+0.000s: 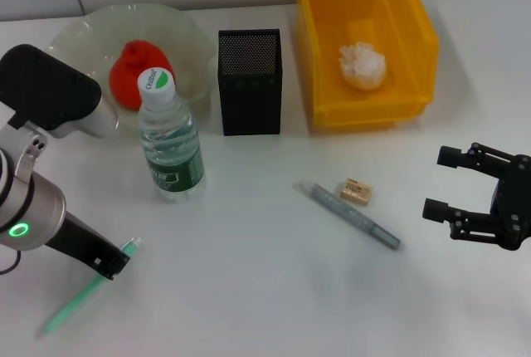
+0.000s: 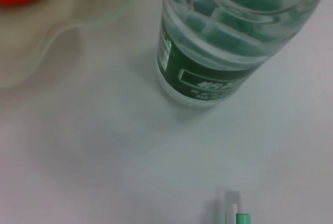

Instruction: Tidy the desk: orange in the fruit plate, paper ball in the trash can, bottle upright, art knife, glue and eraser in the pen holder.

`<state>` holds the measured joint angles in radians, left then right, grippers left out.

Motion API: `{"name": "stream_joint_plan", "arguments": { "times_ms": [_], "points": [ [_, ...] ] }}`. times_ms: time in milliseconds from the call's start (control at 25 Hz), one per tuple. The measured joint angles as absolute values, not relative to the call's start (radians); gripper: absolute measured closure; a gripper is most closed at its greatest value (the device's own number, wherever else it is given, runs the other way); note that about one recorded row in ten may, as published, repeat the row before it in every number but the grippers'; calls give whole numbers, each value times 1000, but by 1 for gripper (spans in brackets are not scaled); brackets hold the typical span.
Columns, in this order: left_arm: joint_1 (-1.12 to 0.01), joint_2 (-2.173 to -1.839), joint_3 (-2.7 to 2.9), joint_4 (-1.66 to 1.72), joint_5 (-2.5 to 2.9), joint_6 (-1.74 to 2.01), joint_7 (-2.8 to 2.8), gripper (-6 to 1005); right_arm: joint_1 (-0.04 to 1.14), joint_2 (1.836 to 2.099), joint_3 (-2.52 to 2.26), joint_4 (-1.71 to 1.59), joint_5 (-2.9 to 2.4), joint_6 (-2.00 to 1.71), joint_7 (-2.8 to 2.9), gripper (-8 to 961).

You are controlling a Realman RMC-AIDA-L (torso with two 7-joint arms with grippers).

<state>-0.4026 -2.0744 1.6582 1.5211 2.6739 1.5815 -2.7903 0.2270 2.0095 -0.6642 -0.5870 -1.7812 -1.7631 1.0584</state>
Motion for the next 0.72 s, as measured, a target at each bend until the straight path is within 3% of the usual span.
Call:
{"name": "stream_joint_plan", "arguments": {
  "times_ms": [720],
  "points": [
    [-384,-2070,1496,1623,2284,1665,-2516,846,229,2009,-636,-585,-1781,-1755,1058,109]
  ]
}}
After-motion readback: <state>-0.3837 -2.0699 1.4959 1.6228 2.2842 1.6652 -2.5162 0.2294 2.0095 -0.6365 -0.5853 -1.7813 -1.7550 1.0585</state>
